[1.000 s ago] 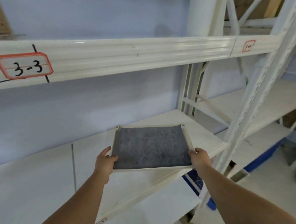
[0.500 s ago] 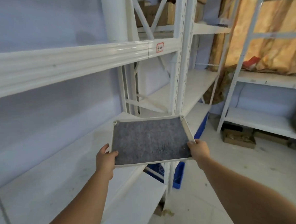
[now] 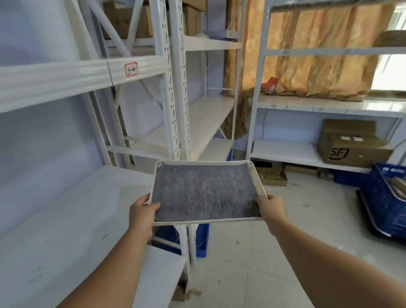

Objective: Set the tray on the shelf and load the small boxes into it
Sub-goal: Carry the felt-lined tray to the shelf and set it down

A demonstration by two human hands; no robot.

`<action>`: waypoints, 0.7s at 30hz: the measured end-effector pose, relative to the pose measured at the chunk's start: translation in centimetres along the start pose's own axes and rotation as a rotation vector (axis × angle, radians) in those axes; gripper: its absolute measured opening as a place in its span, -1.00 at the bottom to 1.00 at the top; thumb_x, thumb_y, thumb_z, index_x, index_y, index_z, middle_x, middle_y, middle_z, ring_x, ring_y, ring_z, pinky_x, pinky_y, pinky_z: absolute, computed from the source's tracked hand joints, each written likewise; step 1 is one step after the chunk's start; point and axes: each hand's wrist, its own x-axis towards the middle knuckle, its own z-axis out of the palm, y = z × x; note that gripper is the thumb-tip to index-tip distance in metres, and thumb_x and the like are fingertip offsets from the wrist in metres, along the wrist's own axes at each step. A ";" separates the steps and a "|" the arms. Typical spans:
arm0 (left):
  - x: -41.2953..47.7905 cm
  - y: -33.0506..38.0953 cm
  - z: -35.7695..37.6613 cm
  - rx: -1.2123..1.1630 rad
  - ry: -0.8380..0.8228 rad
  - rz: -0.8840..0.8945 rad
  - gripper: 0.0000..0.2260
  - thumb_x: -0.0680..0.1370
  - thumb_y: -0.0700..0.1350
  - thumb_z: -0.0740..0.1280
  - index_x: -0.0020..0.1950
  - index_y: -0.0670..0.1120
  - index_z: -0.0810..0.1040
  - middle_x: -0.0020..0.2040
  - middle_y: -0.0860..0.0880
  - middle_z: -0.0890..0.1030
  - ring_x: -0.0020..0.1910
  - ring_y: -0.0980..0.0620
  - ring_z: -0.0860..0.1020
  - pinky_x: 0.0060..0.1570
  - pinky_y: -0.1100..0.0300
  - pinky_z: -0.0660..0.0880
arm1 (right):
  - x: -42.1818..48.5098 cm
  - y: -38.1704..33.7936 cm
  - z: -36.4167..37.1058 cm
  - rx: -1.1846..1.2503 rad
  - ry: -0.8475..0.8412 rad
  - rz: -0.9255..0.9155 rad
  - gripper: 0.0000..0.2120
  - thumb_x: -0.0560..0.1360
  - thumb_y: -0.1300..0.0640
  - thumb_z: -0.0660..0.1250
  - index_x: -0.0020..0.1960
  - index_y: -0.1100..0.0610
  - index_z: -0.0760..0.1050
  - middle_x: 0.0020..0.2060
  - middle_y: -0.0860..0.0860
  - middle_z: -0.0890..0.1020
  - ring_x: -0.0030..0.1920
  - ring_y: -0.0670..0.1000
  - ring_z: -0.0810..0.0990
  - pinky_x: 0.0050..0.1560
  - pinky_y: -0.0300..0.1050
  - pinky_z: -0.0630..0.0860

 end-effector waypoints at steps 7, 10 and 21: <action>-4.1 1.5 7.8 0.022 -0.070 0.010 -0.61 0.54 -0.35 0.24 0.35 -0.12 0.47 0.15 -0.15 0.60 0.02 -0.15 0.58 0.01 0.01 0.56 | 2.1 -0.8 -9.7 0.108 0.082 0.040 -0.80 0.44 0.26 0.23 -0.34 0.19 0.53 -0.33 0.15 0.52 -0.28 0.10 0.45 -0.23 -0.07 0.34; -5.7 3.1 11.5 0.048 -0.119 0.025 -0.59 0.53 -0.32 0.25 0.36 -0.07 0.46 0.21 -0.15 0.59 0.10 -0.18 0.58 0.09 -0.07 0.55 | 2.5 -1.7 -14.2 0.134 0.123 0.016 -0.81 0.46 0.27 0.21 -0.18 0.27 0.59 -0.30 0.15 0.50 -0.24 0.12 0.43 -0.21 -0.04 0.34; -11.2 9.3 24.0 0.146 -0.348 0.114 -0.61 0.53 -0.31 0.28 0.35 -0.09 0.46 0.09 -0.12 0.54 0.05 -0.14 0.52 0.00 -0.05 0.55 | 4.3 -5.2 -29.3 0.030 0.231 -0.030 -0.78 0.53 0.20 0.18 0.07 0.17 0.57 -0.25 0.09 0.52 -0.13 0.17 0.52 -0.04 0.08 0.56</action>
